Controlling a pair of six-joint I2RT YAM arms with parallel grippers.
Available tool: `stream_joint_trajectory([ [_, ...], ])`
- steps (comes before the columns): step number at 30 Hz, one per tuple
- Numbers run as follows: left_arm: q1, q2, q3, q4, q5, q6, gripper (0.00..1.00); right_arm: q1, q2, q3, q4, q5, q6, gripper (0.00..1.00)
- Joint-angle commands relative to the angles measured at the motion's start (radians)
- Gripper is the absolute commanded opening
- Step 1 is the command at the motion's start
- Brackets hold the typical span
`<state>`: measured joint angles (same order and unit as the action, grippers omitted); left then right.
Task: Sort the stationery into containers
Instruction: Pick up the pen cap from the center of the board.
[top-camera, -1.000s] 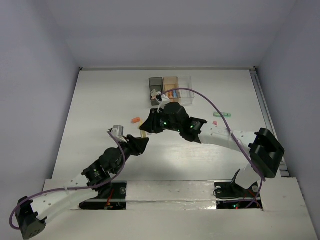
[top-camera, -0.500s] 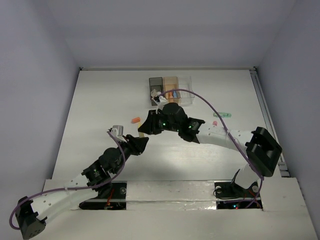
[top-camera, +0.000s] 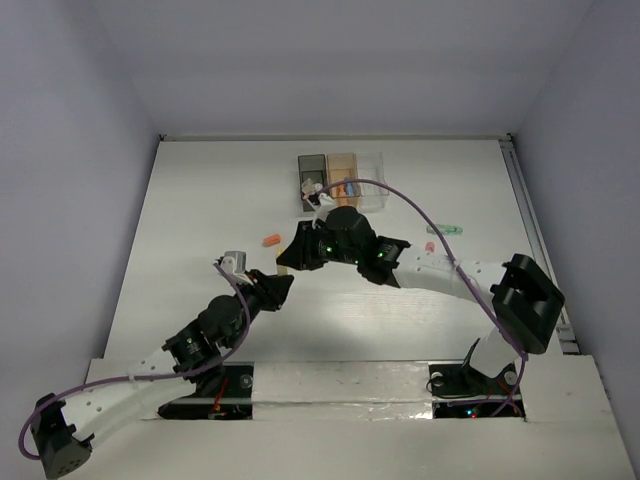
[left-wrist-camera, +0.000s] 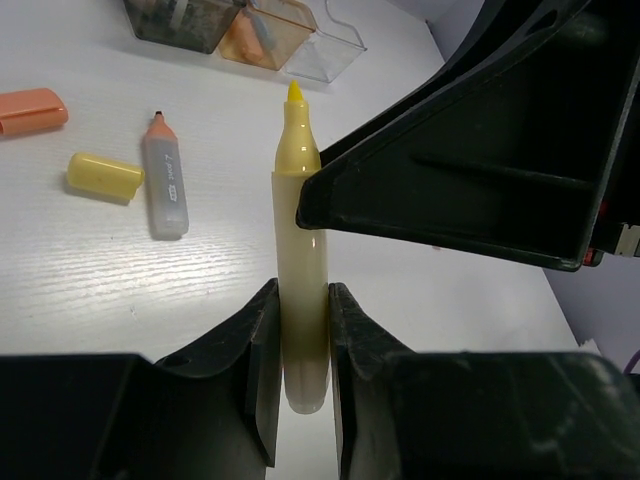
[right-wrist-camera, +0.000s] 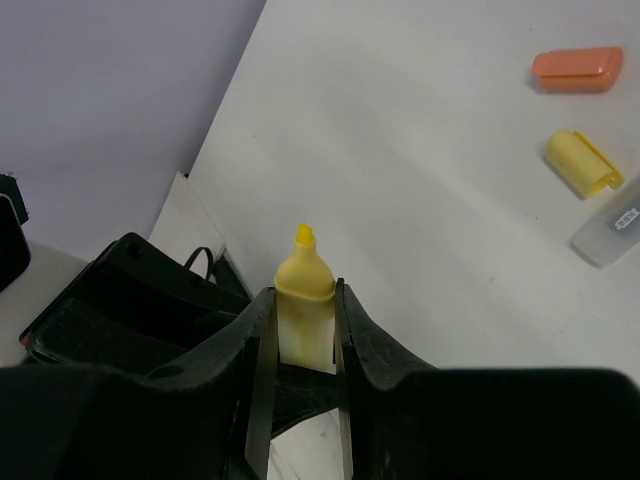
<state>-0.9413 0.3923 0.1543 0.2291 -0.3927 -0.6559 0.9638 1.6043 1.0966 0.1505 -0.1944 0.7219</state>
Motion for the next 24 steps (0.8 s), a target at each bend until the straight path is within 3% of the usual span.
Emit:
stream_joint_trajectory([
  [1,-0.004,-0.027,0.057,0.003,-0.012,0.021,0.00,0.012,-0.047,-0.009,0.031,0.013,-0.016,0.21],
  [2,-0.004,-0.035,0.065,-0.010,-0.017,0.027,0.00,0.000,-0.062,-0.014,0.029,0.013,-0.025,0.37],
  [4,-0.004,-0.055,0.076,-0.054,-0.032,0.033,0.00,-0.026,-0.089,-0.036,0.027,0.018,-0.033,0.53],
  [6,-0.004,-0.087,0.094,-0.111,-0.047,0.041,0.00,-0.072,-0.133,-0.058,0.027,0.013,-0.048,0.55],
  [9,-0.004,-0.124,0.131,-0.184,-0.077,0.044,0.00,-0.134,-0.167,-0.096,0.040,-0.037,-0.107,0.54],
  [15,-0.004,-0.138,0.208,-0.264,-0.058,-0.001,0.00,-0.194,-0.026,0.003,-0.078,-0.155,-0.320,0.07],
  [21,-0.004,-0.145,0.324,-0.332,-0.026,-0.001,0.00,-0.203,0.155,0.190,-0.191,-0.255,-0.544,0.10],
  [24,-0.004,-0.151,0.370,-0.356,0.014,0.004,0.00,-0.203,0.267,0.345,-0.296,-0.339,-0.656,0.26],
])
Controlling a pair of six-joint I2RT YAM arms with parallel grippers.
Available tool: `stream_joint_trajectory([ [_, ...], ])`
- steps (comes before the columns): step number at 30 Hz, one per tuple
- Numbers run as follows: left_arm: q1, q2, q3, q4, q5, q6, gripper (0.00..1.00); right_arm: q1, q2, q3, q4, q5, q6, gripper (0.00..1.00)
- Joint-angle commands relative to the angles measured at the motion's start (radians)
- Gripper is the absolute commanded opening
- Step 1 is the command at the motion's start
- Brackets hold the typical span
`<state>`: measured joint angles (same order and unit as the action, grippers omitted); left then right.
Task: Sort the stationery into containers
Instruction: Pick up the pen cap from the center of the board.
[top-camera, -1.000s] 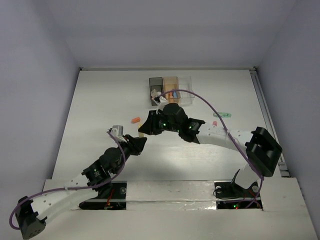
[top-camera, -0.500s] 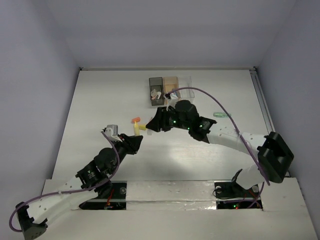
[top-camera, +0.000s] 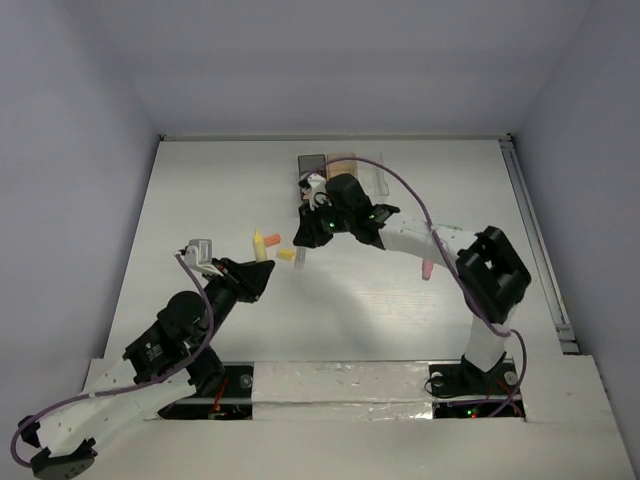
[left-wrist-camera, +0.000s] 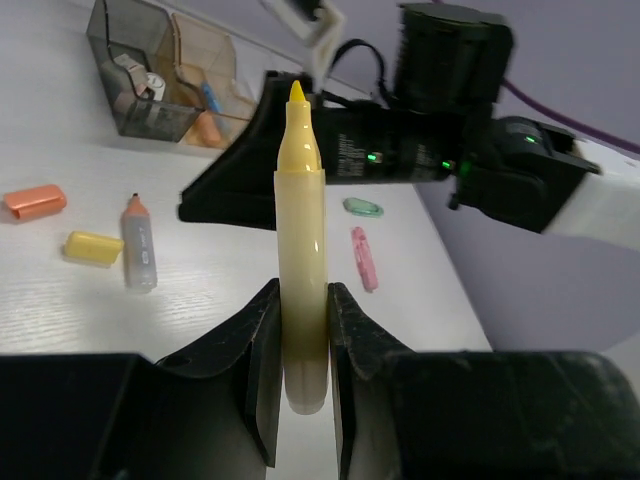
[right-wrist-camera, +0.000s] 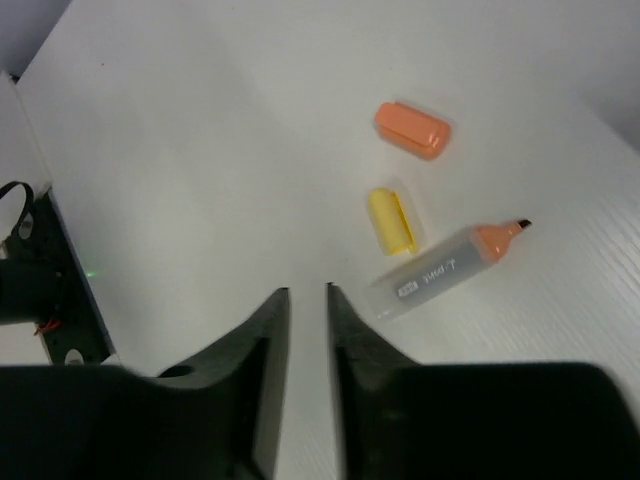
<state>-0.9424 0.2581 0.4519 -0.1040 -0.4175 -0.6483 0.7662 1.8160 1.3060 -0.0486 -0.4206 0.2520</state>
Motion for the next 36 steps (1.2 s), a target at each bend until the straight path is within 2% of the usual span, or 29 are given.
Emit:
stream_joint_trajectory([
  [1,-0.002,-0.019,0.082,-0.032,0.043,-0.004,0.00,-0.005,0.081,0.215,-0.129,-0.115,-0.204,0.36],
  [4,-0.002,-0.039,0.106,-0.065,0.036,0.004,0.00,-0.005,0.192,0.333,-0.243,-0.089,-0.240,0.44],
  [5,-0.002,-0.045,0.110,-0.071,0.023,0.006,0.00,-0.005,0.222,0.425,-0.278,-0.083,-0.262,0.47],
  [7,-0.002,-0.065,0.113,-0.091,0.016,0.007,0.00,-0.005,0.314,0.510,-0.388,-0.075,-0.306,0.49],
  [13,-0.002,-0.120,0.113,-0.134,0.014,-0.001,0.00,-0.005,0.443,0.676,-0.516,0.002,-0.346,0.54],
  [23,-0.002,-0.129,0.119,-0.145,0.020,0.003,0.00,0.036,0.569,0.797,-0.596,0.061,-0.364,0.57],
  [36,-0.002,-0.128,0.110,-0.132,0.019,0.006,0.00,0.084,0.582,0.731,-0.574,0.114,-0.359,0.55],
])
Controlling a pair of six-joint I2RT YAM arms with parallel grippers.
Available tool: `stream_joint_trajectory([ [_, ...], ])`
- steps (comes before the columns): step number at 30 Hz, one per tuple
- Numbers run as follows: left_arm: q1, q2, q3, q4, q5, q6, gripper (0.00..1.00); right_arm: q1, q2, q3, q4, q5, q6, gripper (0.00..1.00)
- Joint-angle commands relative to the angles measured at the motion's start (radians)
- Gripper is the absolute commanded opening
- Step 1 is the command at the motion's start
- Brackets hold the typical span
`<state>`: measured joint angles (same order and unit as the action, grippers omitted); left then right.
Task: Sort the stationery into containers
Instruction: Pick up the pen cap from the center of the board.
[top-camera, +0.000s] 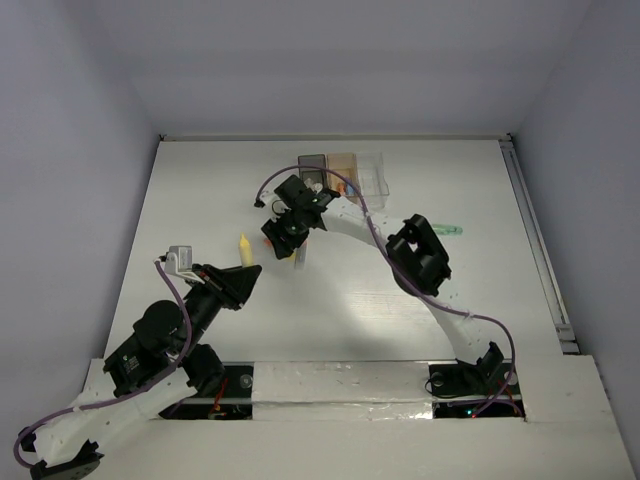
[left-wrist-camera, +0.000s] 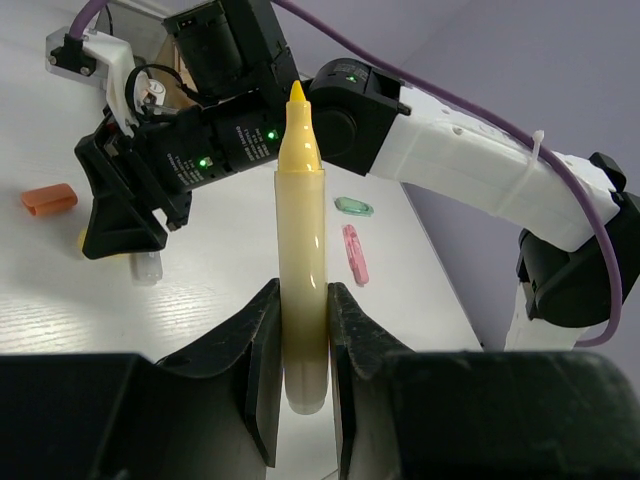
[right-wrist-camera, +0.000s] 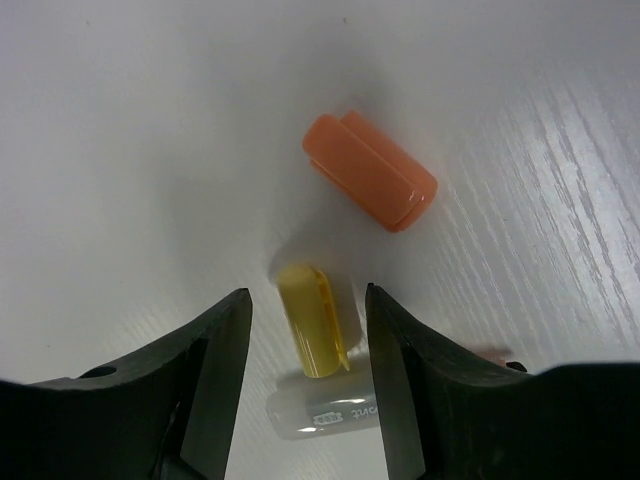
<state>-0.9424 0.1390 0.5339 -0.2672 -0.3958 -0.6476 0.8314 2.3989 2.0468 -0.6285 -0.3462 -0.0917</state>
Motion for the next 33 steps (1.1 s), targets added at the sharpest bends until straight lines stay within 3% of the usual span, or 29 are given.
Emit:
stream_joint_trajectory([
  [1,-0.002,-0.009,0.028,0.031,-0.005,0.005,0.00,0.018,-0.001,-0.020,0.009,0.047,-0.014,0.54],
  [7,-0.002,-0.021,0.028,0.029,-0.009,0.002,0.00,0.028,-0.020,-0.056,0.033,0.070,0.001,0.45],
  [12,-0.002,-0.007,0.025,0.033,-0.008,0.002,0.00,0.028,-0.050,-0.095,0.084,0.061,0.049,0.20],
  [18,-0.002,-0.009,0.017,0.049,-0.008,0.002,0.00,0.028,-0.112,-0.148,0.179,0.059,0.160,0.06],
  [26,-0.002,0.053,-0.015,0.155,0.060,0.002,0.00,0.028,-0.406,-0.485,0.515,0.064,0.305,0.00],
  [33,-0.002,0.123,-0.112,0.425,0.210,-0.009,0.00,-0.064,-0.674,-0.802,0.791,-0.011,0.492,0.00],
])
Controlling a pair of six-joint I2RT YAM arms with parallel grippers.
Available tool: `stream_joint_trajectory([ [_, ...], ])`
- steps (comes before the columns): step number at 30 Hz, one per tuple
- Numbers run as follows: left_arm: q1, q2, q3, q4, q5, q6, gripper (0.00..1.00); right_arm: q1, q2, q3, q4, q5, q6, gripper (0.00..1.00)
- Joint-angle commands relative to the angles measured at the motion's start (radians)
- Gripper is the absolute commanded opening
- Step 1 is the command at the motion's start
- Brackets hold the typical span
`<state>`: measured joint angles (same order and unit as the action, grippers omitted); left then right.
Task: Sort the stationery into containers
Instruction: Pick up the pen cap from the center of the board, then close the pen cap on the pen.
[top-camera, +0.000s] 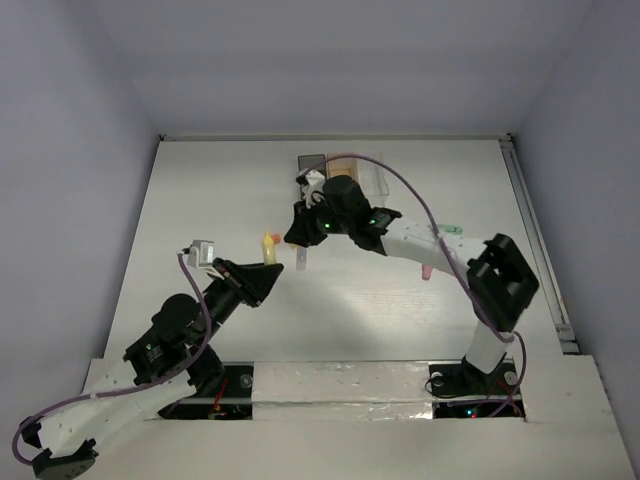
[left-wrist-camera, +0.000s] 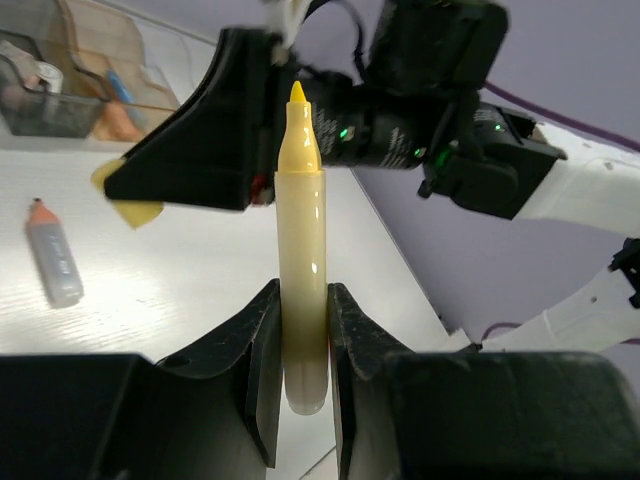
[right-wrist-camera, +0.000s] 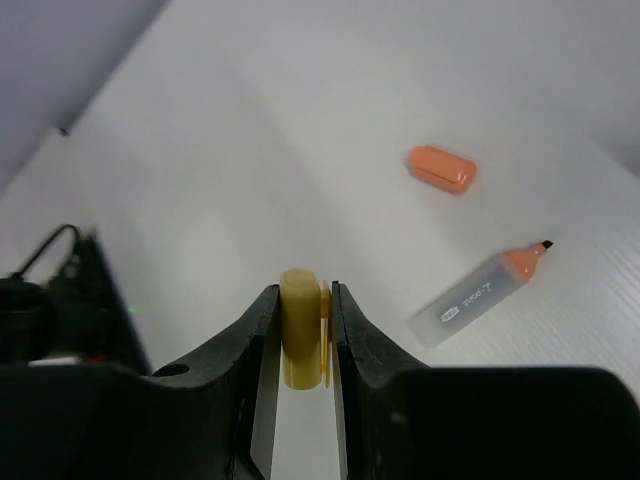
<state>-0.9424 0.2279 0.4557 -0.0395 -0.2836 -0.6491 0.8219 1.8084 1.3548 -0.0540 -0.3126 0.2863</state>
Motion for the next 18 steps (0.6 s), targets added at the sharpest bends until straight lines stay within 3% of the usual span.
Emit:
stream_joint_trajectory([
  [1,-0.002,0.054,-0.044,0.231,0.118,-0.018,0.00,-0.094,-0.146,-0.149,0.293,-0.055,0.172,0.00],
  [7,-0.002,0.178,-0.140,0.567,0.279,-0.083,0.00,-0.202,-0.368,-0.394,0.549,-0.131,0.355,0.00],
  [12,0.007,0.336,-0.186,0.850,0.425,-0.170,0.00,-0.233,-0.526,-0.465,0.583,-0.097,0.390,0.00],
  [18,0.007,0.448,-0.204,1.024,0.501,-0.224,0.00,-0.254,-0.592,-0.539,0.736,-0.174,0.496,0.00],
])
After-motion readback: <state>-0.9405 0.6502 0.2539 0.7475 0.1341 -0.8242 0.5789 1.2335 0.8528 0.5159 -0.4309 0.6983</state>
